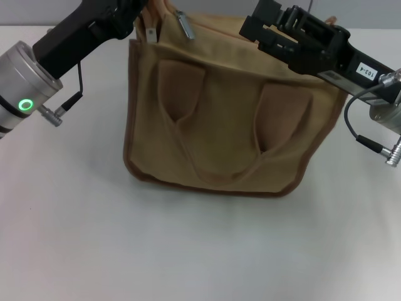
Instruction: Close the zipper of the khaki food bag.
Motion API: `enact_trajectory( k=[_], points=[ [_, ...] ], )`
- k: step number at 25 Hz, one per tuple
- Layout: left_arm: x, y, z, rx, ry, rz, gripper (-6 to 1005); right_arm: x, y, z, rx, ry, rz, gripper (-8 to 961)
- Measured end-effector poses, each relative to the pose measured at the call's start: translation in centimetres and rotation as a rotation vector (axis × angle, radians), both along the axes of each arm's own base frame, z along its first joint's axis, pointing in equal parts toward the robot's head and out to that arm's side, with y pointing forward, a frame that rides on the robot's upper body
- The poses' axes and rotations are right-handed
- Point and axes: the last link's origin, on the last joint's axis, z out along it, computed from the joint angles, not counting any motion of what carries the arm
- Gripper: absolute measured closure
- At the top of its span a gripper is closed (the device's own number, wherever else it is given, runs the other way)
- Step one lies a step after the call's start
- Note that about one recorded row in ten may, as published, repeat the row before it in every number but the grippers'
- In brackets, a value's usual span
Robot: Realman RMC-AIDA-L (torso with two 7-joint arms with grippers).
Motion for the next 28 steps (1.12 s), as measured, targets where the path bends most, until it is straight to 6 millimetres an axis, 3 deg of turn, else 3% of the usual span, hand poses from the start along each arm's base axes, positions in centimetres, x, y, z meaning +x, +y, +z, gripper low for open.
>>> enact_trajectory(
  k=[8, 18, 28],
  points=[
    [0.9, 0.3, 0.5, -0.026, -0.017, -0.032, 964, -0.4, 0.1, -0.3, 0.111, -0.043, 0.063, 239],
    [1.7, 0.6, 0.1, -0.040, -0.005, -0.060, 961, -2.2, 1.1, -1.2, 0.073, -0.073, 0.095, 239],
    [2.2, 0.9, 0.1, -0.041, -0.001, -0.072, 957, -2.2, 2.2, -1.7, 0.086, -0.119, 0.049, 240]
  ],
)
